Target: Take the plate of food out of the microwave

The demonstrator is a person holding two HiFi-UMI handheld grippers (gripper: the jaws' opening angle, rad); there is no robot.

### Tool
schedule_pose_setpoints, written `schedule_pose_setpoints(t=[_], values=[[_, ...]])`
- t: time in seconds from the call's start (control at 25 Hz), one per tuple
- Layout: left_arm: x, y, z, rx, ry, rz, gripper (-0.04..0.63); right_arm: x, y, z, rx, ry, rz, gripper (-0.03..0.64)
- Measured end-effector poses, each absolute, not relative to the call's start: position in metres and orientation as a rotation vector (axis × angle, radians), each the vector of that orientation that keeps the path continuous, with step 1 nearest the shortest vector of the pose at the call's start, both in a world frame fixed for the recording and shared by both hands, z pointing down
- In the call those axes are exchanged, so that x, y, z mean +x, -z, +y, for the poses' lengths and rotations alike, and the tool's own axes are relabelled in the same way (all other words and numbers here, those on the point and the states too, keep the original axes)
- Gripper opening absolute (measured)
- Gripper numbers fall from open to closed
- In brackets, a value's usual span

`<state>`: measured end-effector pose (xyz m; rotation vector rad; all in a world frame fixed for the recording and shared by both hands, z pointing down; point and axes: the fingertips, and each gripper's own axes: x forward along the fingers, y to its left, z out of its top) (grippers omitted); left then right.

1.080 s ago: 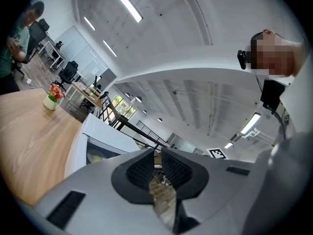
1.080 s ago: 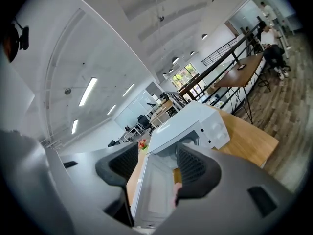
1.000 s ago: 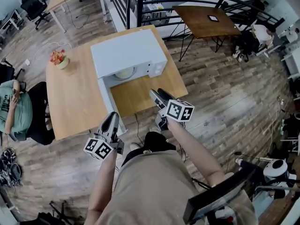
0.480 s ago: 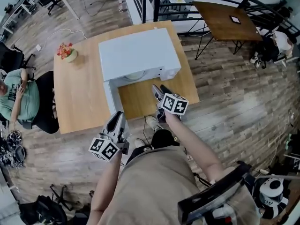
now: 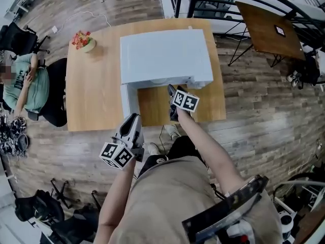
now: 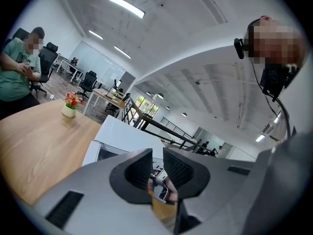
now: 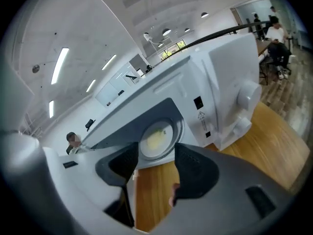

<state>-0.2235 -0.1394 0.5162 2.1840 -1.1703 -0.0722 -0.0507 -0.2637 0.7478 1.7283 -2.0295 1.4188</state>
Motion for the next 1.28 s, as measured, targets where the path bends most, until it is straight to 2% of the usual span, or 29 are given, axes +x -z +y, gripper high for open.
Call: schedule_pose_setpoints(t=[0.56,1.28], values=[[-0.243,-0.525,-0.161,2.123,0.027,-1.249,0.048,-0.069,-0.839,-0.317,1.879,-1.443,-1.828,0.235],[-0.265,-0.542,-0.17,2.064,-0.005,-1.273,0.048,-0.076,-0.874,-0.338,1.927,-1.357,-1.722,0.235]])
